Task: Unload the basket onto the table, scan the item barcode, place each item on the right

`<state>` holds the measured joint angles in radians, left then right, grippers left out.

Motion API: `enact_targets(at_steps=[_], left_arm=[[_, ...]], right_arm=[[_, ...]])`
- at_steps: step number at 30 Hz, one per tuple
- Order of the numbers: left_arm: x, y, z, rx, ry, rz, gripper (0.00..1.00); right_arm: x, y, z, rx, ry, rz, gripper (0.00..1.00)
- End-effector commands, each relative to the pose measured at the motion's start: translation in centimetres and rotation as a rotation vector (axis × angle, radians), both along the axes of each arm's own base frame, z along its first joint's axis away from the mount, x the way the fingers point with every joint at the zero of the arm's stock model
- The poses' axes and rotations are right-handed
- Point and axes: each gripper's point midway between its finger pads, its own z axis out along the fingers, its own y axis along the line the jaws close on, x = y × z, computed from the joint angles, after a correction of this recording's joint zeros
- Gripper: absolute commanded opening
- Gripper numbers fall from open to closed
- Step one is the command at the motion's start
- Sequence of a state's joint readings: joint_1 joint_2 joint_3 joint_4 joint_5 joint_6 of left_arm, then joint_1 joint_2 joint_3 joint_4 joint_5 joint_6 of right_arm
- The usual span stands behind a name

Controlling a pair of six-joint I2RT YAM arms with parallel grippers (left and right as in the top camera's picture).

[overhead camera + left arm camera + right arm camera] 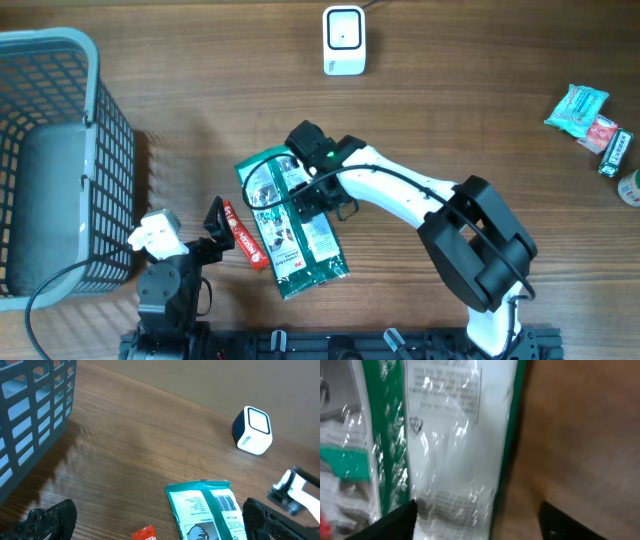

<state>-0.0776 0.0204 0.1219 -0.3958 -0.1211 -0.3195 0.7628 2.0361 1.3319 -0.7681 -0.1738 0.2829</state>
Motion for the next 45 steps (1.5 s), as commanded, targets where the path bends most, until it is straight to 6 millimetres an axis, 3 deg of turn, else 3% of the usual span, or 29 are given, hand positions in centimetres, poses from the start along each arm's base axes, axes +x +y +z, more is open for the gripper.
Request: enact_targets(at_steps=[1, 3, 4, 11, 13, 15, 16, 17, 18, 19, 24, 27, 29, 32, 34, 38, 40, 43, 45], left_arm=[[0.0, -0.2, 0.0, -0.002, -0.006, -0.013, 1.00], [0.1, -0.2, 0.0, -0.002, -0.006, -0.013, 1.00], [0.1, -0.2, 0.0, -0.002, -0.006, -0.013, 1.00], [0.1, -0.2, 0.0, -0.002, -0.006, -0.013, 1.00], [0.1, -0.2, 0.0, -0.002, -0.006, -0.013, 1.00], [0.1, -0.2, 0.0, -0.002, -0.006, -0.013, 1.00], [0.0, -0.2, 0.0, -0.002, -0.006, -0.013, 1.00], [0.0, -0.2, 0.0, -0.002, -0.006, -0.013, 1.00], [0.1, -0.2, 0.0, -0.002, -0.006, -0.013, 1.00], [0.1, -0.2, 0.0, -0.002, -0.006, -0.013, 1.00], [0.1, -0.2, 0.0, -0.002, -0.006, -0.013, 1.00], [0.1, -0.2, 0.0, -0.002, -0.006, -0.013, 1.00], [0.1, -0.2, 0.0, -0.002, -0.006, -0.013, 1.00], [0.1, -0.2, 0.0, -0.002, -0.006, -0.013, 1.00], [0.1, -0.2, 0.0, -0.002, -0.006, -0.013, 1.00], [0.0, -0.2, 0.0, -0.002, -0.006, -0.013, 1.00], [0.1, -0.2, 0.0, -0.002, -0.006, -0.013, 1.00], [0.1, -0.2, 0.0, -0.002, -0.006, -0.013, 1.00], [0.0, -0.2, 0.0, -0.002, -0.006, -0.013, 1.00]], right_arm=[[-8.5, -4.1, -6.6, -0.148, 0.391, -0.070, 0.91], [-8.9, -4.0, -6.3, -0.138, 0.416, -0.073, 0.91], [-9.1, -3.9, -6.3, -0.134, 0.428, -0.084, 0.99], [-10.4, -3.5, -7.1, -0.209, 0.397, -0.088, 1.00], [-11.2, -3.8, -8.4, -0.233, 0.439, -0.108, 0.98], [-12.8, -3.7, -9.9, -0.237, 0.513, -0.105, 0.88], [-13.6, -4.0, -10.6, -0.268, 0.533, -0.108, 0.73], [-14.1, -4.3, -11.1, -0.293, 0.547, -0.120, 0.50], [-14.1, -4.4, -11.2, -0.298, 0.550, -0.128, 0.19], [-13.9, -4.3, -11.3, -0.290, 0.546, -0.132, 0.05], [-10.1, -2.7, -10.3, -0.233, 0.455, -0.140, 0.04], [-5.3, -5.2, -7.5, -0.390, 0.182, -0.294, 0.05], [-2.2, -9.2, -4.3, -0.536, -0.012, -0.486, 0.05], [0.2, -15.1, -1.1, -0.705, -0.166, -0.712, 0.05], [1.2, -17.3, 0.0, -0.750, -0.197, -0.753, 0.05], [3.2, -17.9, 2.1, -0.670, -0.214, -0.685, 0.04], [4.0, -17.4, 4.3, -0.603, -0.259, -0.655, 0.04], [5.0, -16.7, 8.7, -0.485, -0.346, -0.585, 0.04], [5.5, -16.7, 12.8, -0.412, -0.442, -0.508, 0.04]])
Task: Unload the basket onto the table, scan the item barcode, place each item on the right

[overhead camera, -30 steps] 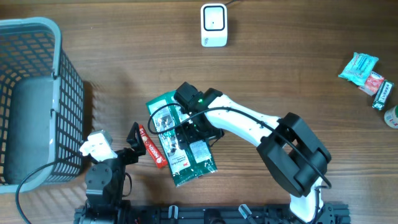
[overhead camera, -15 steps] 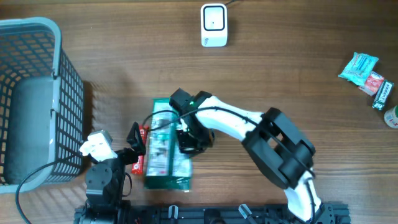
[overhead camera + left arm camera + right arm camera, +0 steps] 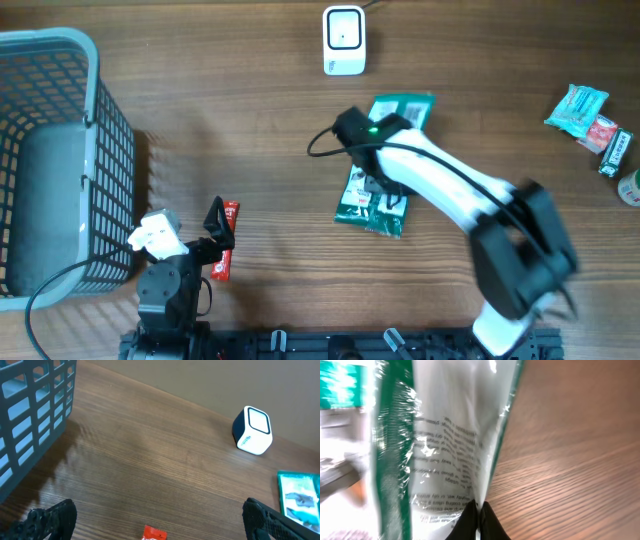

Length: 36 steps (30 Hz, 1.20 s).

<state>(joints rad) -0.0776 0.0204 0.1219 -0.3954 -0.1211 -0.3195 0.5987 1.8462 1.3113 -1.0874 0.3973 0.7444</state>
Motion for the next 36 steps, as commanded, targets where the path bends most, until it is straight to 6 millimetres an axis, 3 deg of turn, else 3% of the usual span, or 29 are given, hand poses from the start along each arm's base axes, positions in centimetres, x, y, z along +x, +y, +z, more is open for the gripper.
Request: enact_targets(at_steps=[1, 4, 7, 10, 14, 17, 21, 23, 27, 28, 30, 32, 34, 36], left_arm=[[0.0, -0.2, 0.0, -0.002, -0.006, -0.013, 1.00], [0.0, -0.2, 0.0, -0.002, -0.006, -0.013, 1.00], [0.0, -0.2, 0.0, -0.002, -0.006, -0.013, 1.00], [0.0, -0.2, 0.0, -0.002, -0.006, -0.013, 1.00], [0.0, -0.2, 0.0, -0.002, -0.006, -0.013, 1.00], [0.0, -0.2, 0.0, -0.002, -0.006, -0.013, 1.00], [0.0, -0.2, 0.0, -0.002, -0.005, -0.013, 1.00], [0.0, -0.2, 0.0, -0.002, -0.006, -0.013, 1.00], [0.0, -0.2, 0.0, -0.002, -0.006, -0.013, 1.00], [0.0, -0.2, 0.0, -0.002, -0.006, -0.013, 1.00], [0.0, -0.2, 0.0, -0.002, -0.006, -0.013, 1.00], [0.0, -0.2, 0.0, -0.002, -0.006, -0.013, 1.00], [0.0, -0.2, 0.0, -0.002, -0.006, -0.013, 1.00], [0.0, -0.2, 0.0, -0.002, -0.005, -0.013, 1.00]], right_arm=[[1.2, -0.6, 8.3, 0.001, -0.180, 0.229, 0.05], [0.7, -2.2, 12.5, -0.048, -0.266, 0.297, 0.05], [-0.3, -4.7, 14.5, -0.158, -0.287, 0.290, 0.05], [-0.8, -6.8, 14.1, -0.292, -0.243, 0.228, 0.05], [-0.2, -6.3, 11.5, -0.341, -0.160, 0.248, 0.04], [-0.6, -3.6, 7.4, -0.364, -0.033, 0.327, 0.05], [-2.9, 2.3, 1.6, -0.439, 0.098, 0.540, 0.05], [-4.4, 5.1, -0.3, -0.470, 0.129, 0.639, 0.05], [-7.8, 11.0, -4.2, -0.263, 0.171, 0.718, 0.06], [-8.1, 12.0, -4.5, -0.202, 0.173, 0.708, 0.19], [-8.1, 13.3, -4.3, -0.116, 0.181, 0.689, 0.63], [-7.7, 14.9, -2.9, -0.018, 0.178, 0.671, 0.84], [-6.8, 16.5, -1.1, 0.081, 0.154, 0.649, 1.00], [-5.3, 16.0, -0.3, 0.107, 0.127, 0.613, 1.00]])
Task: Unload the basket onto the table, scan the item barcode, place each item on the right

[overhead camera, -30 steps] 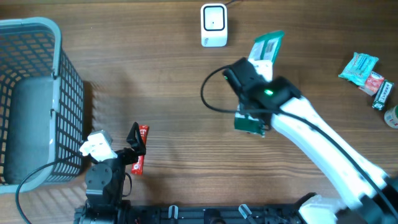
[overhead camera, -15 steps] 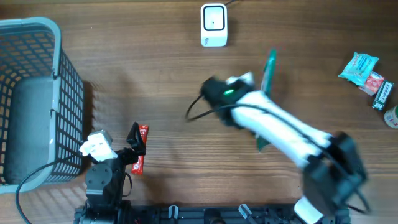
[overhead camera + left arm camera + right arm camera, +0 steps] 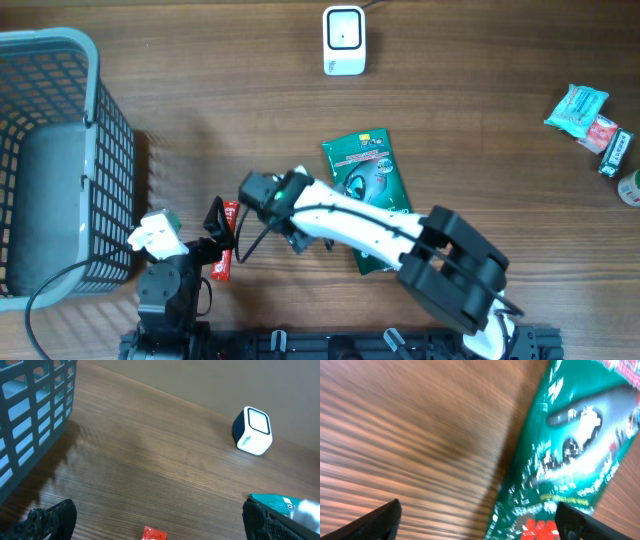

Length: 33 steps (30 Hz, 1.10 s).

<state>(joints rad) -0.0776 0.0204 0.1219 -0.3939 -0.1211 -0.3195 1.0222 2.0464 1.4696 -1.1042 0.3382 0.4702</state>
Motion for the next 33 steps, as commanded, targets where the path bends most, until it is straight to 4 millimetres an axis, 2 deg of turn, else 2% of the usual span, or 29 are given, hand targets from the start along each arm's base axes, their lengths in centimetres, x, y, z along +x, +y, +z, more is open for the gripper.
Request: enact_targets(at_steps=[1, 6, 10, 17, 18, 20, 23, 24, 25, 27, 29, 31, 33], left_arm=[[0.0, -0.2, 0.0, -0.001, -0.004, -0.013, 1.00], [0.0, -0.2, 0.0, -0.001, -0.004, -0.013, 1.00], [0.0, -0.2, 0.0, -0.001, -0.004, -0.013, 1.00], [0.0, -0.2, 0.0, -0.001, -0.004, -0.013, 1.00], [0.0, -0.2, 0.0, -0.001, -0.004, -0.013, 1.00], [0.0, -0.2, 0.0, -0.001, -0.004, -0.013, 1.00], [0.0, -0.2, 0.0, -0.001, -0.004, -0.013, 1.00], [0.0, -0.2, 0.0, -0.001, -0.004, -0.013, 1.00], [0.0, -0.2, 0.0, -0.001, -0.004, -0.013, 1.00], [0.0, -0.2, 0.0, -0.001, -0.004, -0.013, 1.00], [0.0, -0.2, 0.0, -0.001, -0.004, -0.013, 1.00], [0.0, -0.2, 0.0, -0.001, -0.004, -0.013, 1.00], [0.0, -0.2, 0.0, -0.002, -0.004, -0.013, 1.00]], right_arm=[[2.4, 0.3, 2.4, 0.141, 0.005, -0.102, 0.99], [3.2, -4.3, 0.1, 0.088, 0.053, -0.222, 1.00], [1.9, -3.9, -2.7, 0.189, 0.180, -0.187, 1.00], [-0.9, -9.0, -7.6, 0.121, 0.242, -0.283, 1.00], [-1.3, -9.2, -7.9, 0.115, 0.257, -0.289, 0.96], [-1.7, -9.6, -8.2, 0.106, 0.267, -0.295, 0.70], [-1.8, -9.6, -8.2, 0.107, 0.264, -0.314, 0.10], [-2.0, -9.3, -8.2, 0.121, 0.280, -0.315, 0.04], [-2.2, -8.8, -8.2, 0.144, 0.298, -0.317, 0.05], [-1.6, -7.1, -7.3, 0.215, 0.317, -0.306, 0.05], [-1.1, -3.3, -4.5, 0.404, 0.389, -0.219, 0.05], [-0.3, 0.4, 0.7, 0.656, 0.433, -0.131, 0.05], [0.0, 2.7, 7.1, 0.949, 0.477, -0.040, 0.05]])
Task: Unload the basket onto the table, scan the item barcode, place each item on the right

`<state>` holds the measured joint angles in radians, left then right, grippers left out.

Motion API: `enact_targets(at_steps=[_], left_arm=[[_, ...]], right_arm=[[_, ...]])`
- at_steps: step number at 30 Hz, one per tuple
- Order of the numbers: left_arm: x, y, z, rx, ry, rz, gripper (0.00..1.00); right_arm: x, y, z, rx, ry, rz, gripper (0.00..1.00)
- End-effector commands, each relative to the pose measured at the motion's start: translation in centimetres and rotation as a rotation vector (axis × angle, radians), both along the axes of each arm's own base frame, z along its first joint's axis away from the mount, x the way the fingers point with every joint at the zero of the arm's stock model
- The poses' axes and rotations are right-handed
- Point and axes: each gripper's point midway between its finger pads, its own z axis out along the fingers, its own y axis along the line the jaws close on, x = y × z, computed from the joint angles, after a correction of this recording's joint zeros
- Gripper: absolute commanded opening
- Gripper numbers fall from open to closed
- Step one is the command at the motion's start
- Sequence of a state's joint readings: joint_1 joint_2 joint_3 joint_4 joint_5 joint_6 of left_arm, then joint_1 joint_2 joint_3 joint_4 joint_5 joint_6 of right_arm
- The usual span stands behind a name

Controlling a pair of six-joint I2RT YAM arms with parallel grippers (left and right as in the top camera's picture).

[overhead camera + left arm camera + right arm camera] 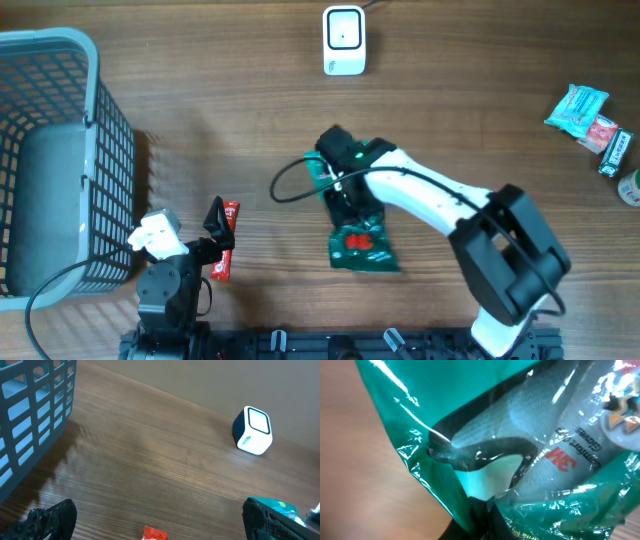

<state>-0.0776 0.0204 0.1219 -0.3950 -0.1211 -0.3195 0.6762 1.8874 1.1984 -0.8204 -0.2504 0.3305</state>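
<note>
A green plastic packet of gloves (358, 236) hangs printed face up over the middle of the table; its barcode side is hidden. My right gripper (343, 192) is shut on the packet's upper edge; the right wrist view shows its black fingertips (479, 512) pinching the green film (530, 435). The white scanner (343, 40) stands at the far edge, well beyond the packet, and also shows in the left wrist view (252, 431). My left gripper (160, 522) stands open near the front edge, holding nothing, with the packet's corner (280, 506) beside its right finger.
A grey basket (50, 160) fills the left side. A small red packet (224, 250) lies by my left gripper. Several small items (595, 125) lie at the right edge.
My right gripper was open to the left of the packet, which lay face up. Now it is shut on the packet's upper edge, and the packet sits lower and turned.
First the packet lay barcode side up near my left gripper with the right gripper open over it. Then the right gripper was shut on it below the scanner. Later the packet lay printed face up, let go. Now the right gripper holds it again.
</note>
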Motion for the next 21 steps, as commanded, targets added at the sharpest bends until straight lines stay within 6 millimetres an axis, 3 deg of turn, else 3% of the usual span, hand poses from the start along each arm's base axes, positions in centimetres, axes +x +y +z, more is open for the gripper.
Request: enact_targets(at_steps=[1, 4, 6, 11, 17, 19, 21], left_arm=[[0.0, -0.2, 0.0, -0.001, -0.005, -0.013, 1.00], [0.0, -0.2, 0.0, -0.001, -0.005, -0.013, 1.00], [0.0, -0.2, 0.0, -0.001, -0.005, -0.013, 1.00], [0.0, -0.2, 0.0, -0.001, -0.005, -0.013, 1.00], [0.0, -0.2, 0.0, -0.001, -0.005, -0.013, 1.00], [0.0, -0.2, 0.0, -0.002, -0.005, -0.013, 1.00], [0.0, -0.2, 0.0, -0.001, -0.005, -0.013, 1.00]], right_arm=[[-1.2, 5.6, 12.6, 0.675, 0.081, 0.147, 0.05], [-0.5, 5.6, 19.2, 1.072, 0.076, 0.253, 0.05], [0.2, 5.2, 21.3, 1.263, 0.074, 0.312, 0.05], [1.4, 5.3, 20.6, 1.406, 0.086, 0.407, 0.05], [2.1, 5.7, 18.5, 1.374, 0.192, 0.324, 0.05], [2.3, 5.8, 18.7, 1.324, 0.326, 0.219, 0.04], [2.4, 5.8, 18.8, 1.209, 0.595, 0.005, 0.05]])
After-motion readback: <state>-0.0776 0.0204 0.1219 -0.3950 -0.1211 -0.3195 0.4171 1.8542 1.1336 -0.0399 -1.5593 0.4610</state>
